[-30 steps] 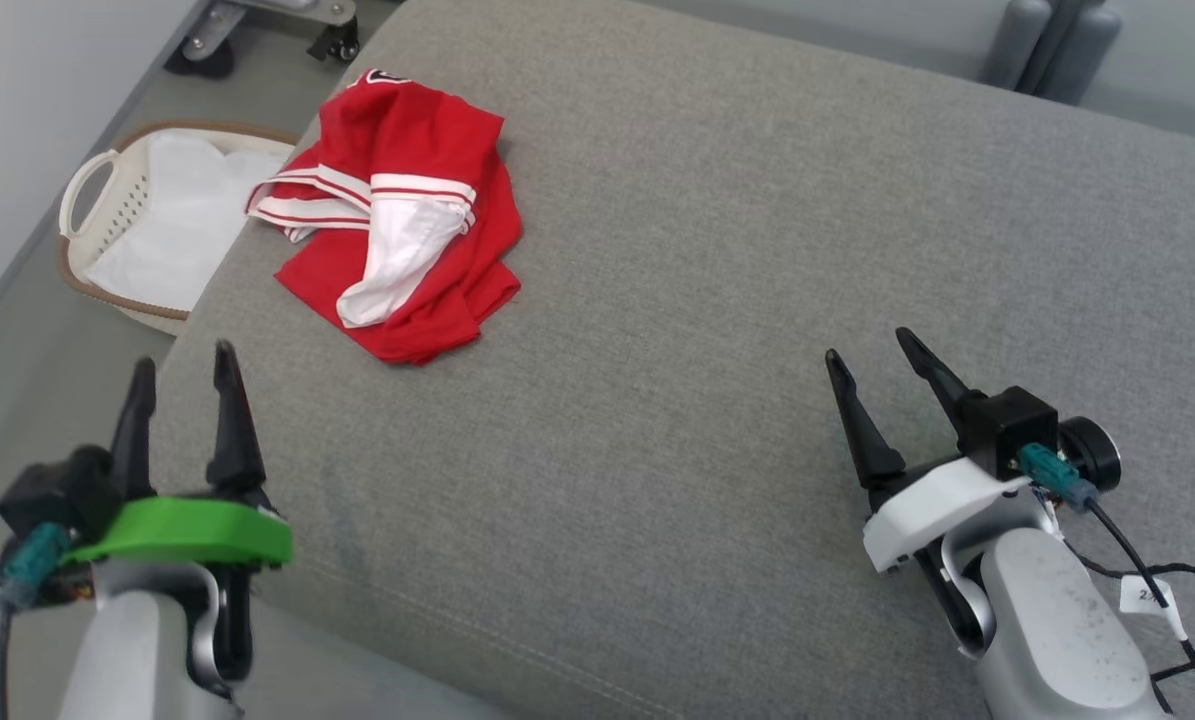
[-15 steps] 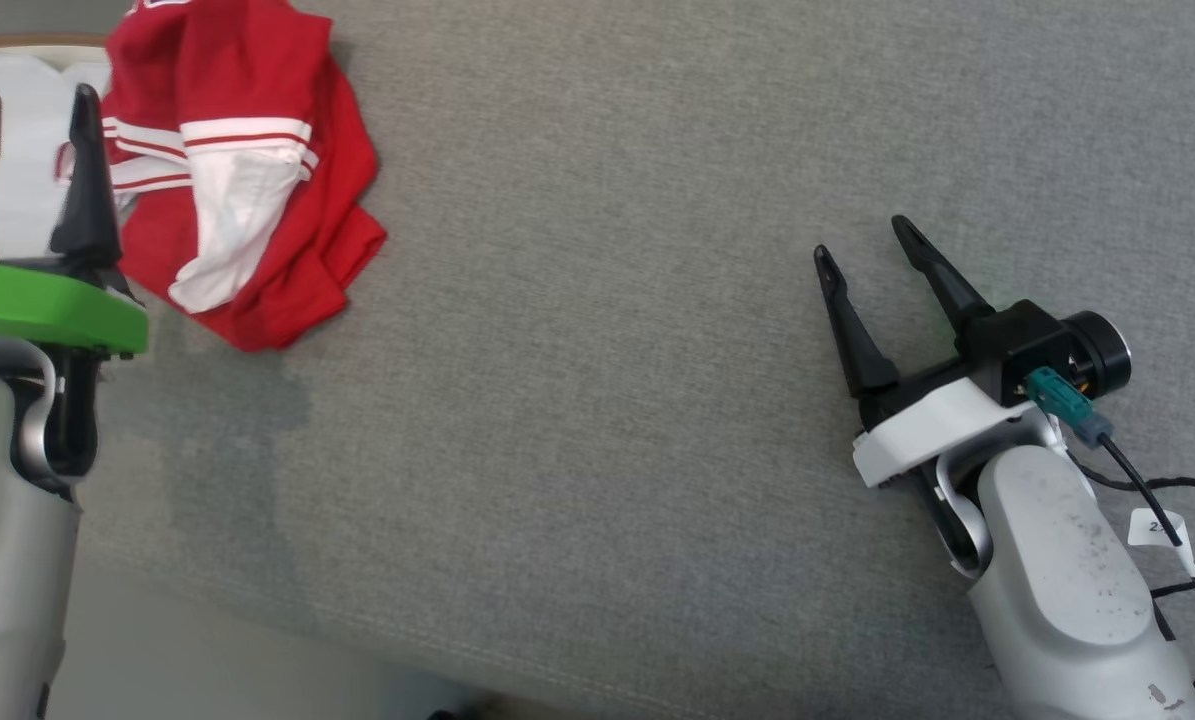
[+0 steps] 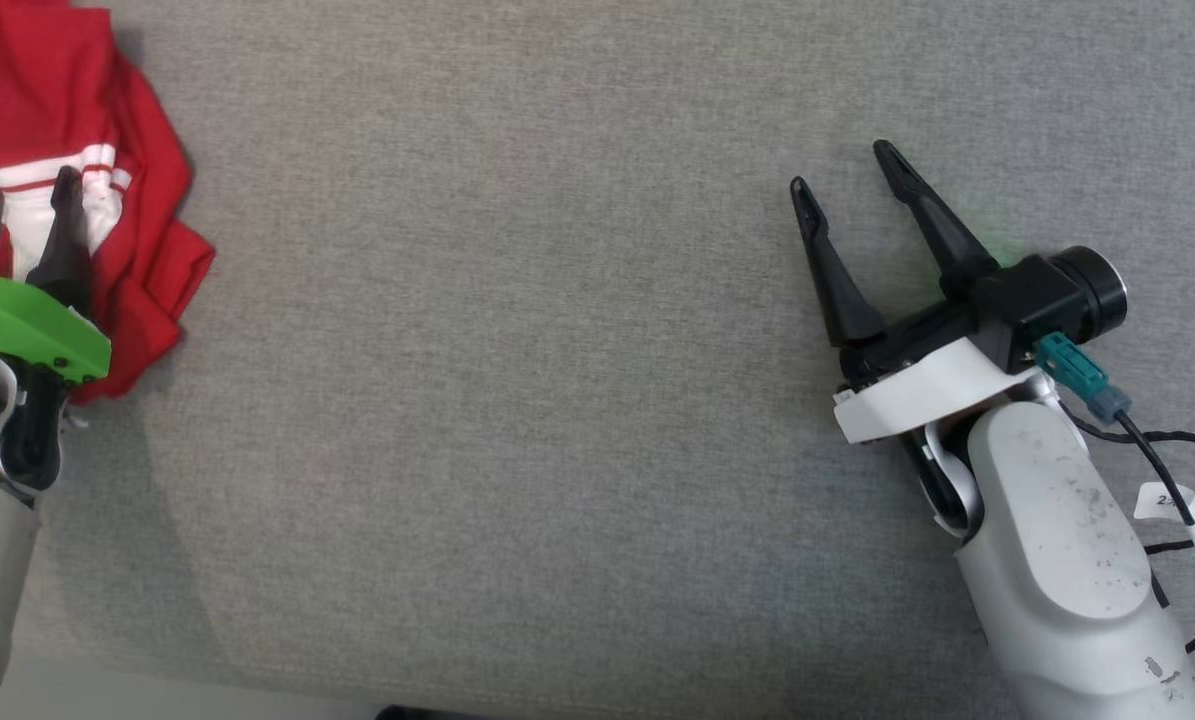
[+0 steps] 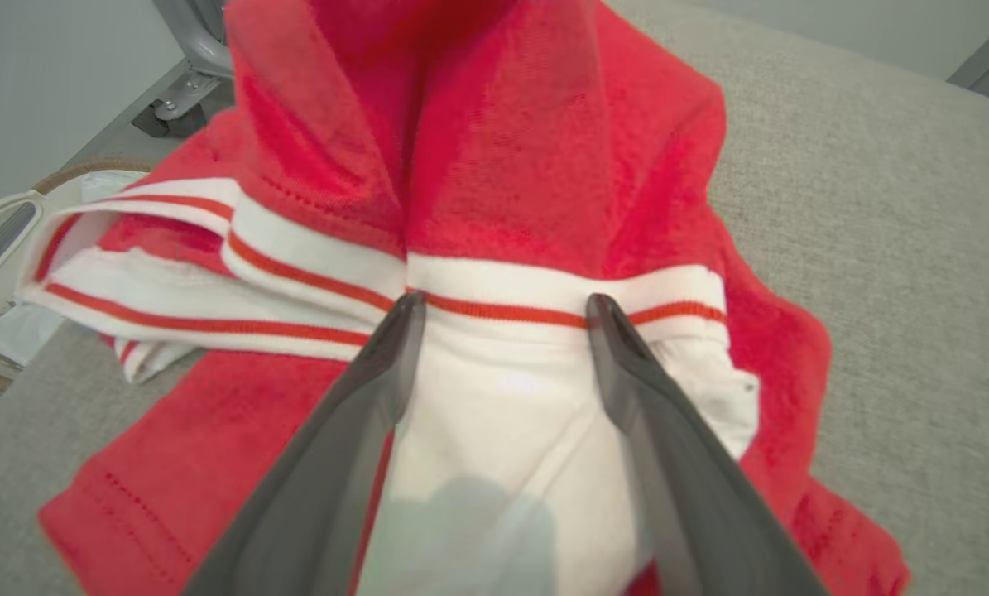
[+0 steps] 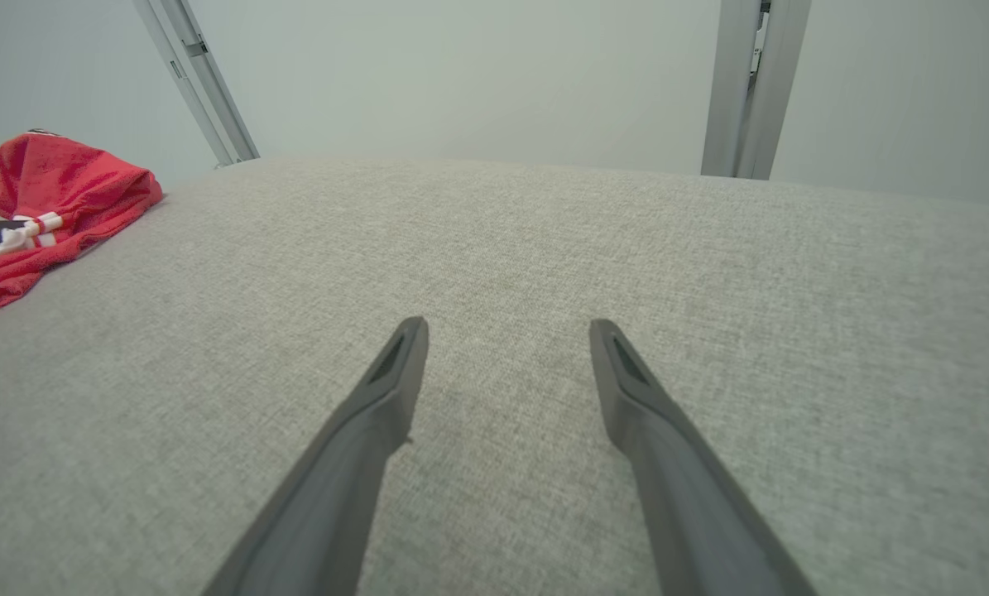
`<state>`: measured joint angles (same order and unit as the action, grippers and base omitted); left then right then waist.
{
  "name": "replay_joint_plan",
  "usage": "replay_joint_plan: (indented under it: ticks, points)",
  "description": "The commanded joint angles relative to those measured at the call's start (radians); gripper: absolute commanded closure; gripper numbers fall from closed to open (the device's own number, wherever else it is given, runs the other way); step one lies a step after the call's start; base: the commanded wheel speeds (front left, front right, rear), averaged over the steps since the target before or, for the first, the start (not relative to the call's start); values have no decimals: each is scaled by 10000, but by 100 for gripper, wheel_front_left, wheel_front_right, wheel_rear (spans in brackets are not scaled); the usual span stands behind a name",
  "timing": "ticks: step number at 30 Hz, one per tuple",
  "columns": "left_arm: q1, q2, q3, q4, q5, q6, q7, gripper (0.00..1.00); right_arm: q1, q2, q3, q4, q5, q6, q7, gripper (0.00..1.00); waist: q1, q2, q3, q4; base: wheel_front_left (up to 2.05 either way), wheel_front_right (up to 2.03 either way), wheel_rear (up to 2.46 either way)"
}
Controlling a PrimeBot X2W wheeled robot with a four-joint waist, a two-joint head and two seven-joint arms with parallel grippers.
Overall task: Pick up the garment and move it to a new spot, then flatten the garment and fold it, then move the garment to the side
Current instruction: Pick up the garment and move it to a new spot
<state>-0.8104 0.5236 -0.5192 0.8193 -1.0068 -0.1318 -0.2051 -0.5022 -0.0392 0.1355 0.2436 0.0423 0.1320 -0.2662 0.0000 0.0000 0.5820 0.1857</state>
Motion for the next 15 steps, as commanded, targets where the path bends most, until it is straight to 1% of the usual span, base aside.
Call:
replay_joint_plan:
  ticks: [1, 3, 4, 5, 8, 10, 12, 15]
  points:
    - [-66, -45, -146, 166, -175, 25, 98, 0, 339, -215, -179, 366, 24, -26, 36, 0, 0, 0, 167, -237, 0, 0, 0]
    - [73, -166, -405, 455, -553, 25, 170, 0, 459, -221, -244, 437, 56, -26, 70, 0, 0, 0, 62, -247, 0, 0, 0]
    - [121, -208, -517, 553, -705, 25, 96, 52, 518, -228, -290, 472, 76, -27, 70, 0, 0, 0, -16, -235, 0, 0, 0]
    - [160, -238, -593, 572, -807, 25, 30, 100, 552, -225, -316, 482, 95, -28, 70, 0, 0, 0, -85, -225, 0, 0, 0]
    - [217, -173, -868, 449, -931, 25, -280, 100, 624, -203, -343, 531, 142, -26, 69, 0, 0, 0, -391, -185, 0, 0, 0]
    - [143, -72, -865, 229, -996, 23, -507, 100, 662, -173, -353, 555, 205, -24, 64, 0, 0, 0, -700, -161, 0, 0, 0]
    - [18, 70, -747, -77, -913, 23, -600, 100, 703, -154, -348, 556, 301, -23, 49, 0, 0, 0, -988, -173, 0, 0, 0]
    - [-118, 201, -137, -836, -481, 25, -601, 100, 812, -146, -343, 554, 503, -23, 21, 0, 0, 0, -1417, -244, 0, 0, 0]
